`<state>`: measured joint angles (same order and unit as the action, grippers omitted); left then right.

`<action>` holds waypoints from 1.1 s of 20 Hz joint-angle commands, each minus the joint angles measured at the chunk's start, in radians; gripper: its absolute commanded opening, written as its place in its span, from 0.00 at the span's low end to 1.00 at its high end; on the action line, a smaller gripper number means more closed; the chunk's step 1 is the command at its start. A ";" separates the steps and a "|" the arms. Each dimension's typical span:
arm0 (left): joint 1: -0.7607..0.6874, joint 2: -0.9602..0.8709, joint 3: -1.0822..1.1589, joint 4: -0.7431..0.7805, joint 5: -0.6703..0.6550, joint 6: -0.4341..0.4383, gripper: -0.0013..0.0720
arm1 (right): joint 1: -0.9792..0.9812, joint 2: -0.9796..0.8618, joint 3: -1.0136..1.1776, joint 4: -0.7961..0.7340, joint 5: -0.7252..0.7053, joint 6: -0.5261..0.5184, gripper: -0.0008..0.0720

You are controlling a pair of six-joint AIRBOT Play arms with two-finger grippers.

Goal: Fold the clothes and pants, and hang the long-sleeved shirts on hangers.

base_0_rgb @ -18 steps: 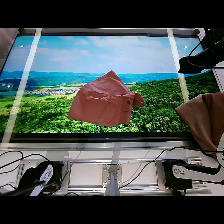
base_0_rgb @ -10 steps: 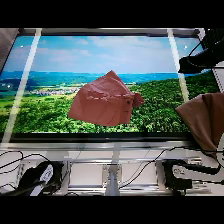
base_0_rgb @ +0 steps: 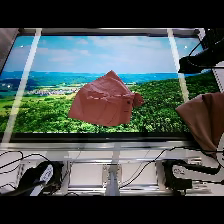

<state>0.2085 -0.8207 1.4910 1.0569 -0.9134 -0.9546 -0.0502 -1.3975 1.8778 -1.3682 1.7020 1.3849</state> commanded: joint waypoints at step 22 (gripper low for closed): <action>0.024 -0.112 -0.774 -0.093 -0.158 -0.086 0.12 | 0.001 0.434 -1.002 0.275 -0.522 -0.095 0.04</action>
<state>0.2314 -0.9314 0.7952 0.9691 -1.1133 -1.0435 -0.0494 -1.0458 1.0779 -1.1278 1.3354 1.3003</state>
